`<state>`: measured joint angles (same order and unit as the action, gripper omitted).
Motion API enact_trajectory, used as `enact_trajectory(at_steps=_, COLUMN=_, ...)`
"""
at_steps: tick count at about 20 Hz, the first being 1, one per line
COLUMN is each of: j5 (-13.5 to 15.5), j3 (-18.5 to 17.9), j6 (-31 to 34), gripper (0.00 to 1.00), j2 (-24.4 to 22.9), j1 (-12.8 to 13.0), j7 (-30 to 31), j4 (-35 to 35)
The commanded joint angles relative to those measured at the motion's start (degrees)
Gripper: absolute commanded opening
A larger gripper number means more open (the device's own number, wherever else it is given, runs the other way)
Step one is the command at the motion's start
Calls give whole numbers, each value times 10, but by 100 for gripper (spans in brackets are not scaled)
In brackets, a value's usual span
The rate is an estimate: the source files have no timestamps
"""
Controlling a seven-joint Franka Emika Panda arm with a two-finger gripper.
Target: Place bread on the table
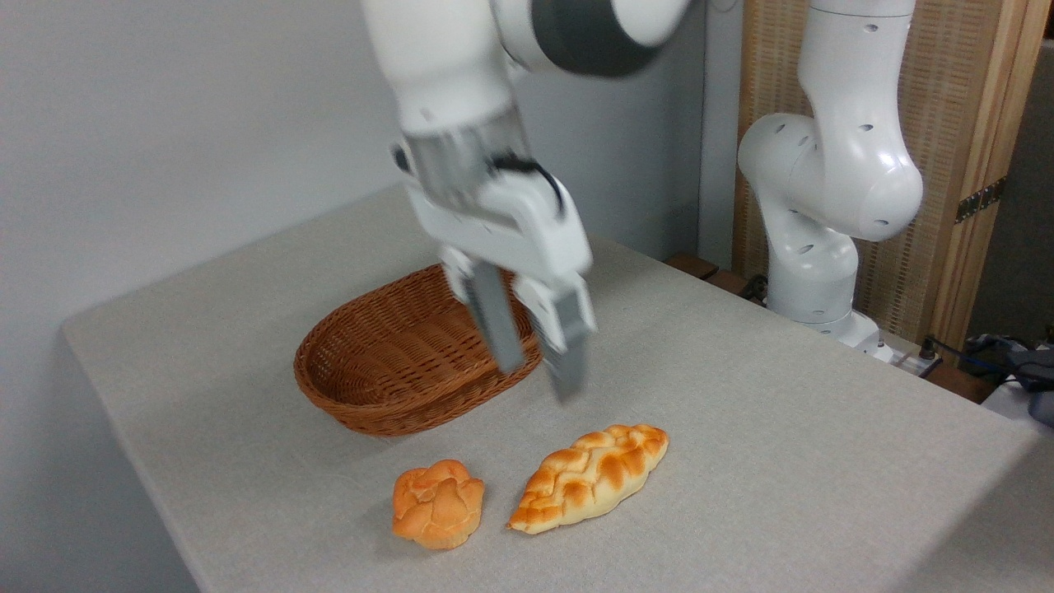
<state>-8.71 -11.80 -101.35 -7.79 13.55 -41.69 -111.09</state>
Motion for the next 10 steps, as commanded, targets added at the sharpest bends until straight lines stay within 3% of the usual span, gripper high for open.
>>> enact_trajectory(at_steps=1, j5=55, j3=35, j6=24, gripper=100, j2=9, j1=-1, j7=33, j4=74)
enact_trajectory(at_steps=3, j5=87, j3=55, j6=26, gripper=100, j2=21, j1=-4, j7=64, j4=104)
enact_trajectory(at_steps=5, j5=100, j3=69, j6=39, gripper=100, j2=53, j1=-10, j7=113, j4=159)
enact_trajectory(at_steps=8, j5=99, j3=124, j6=61, gripper=100, j2=75, j1=-72, j7=111, j4=181)
enact_trajectory(at_steps=10, j5=95, j3=129, j6=61, gripper=100, j2=76, j1=-77, j7=109, j4=182)
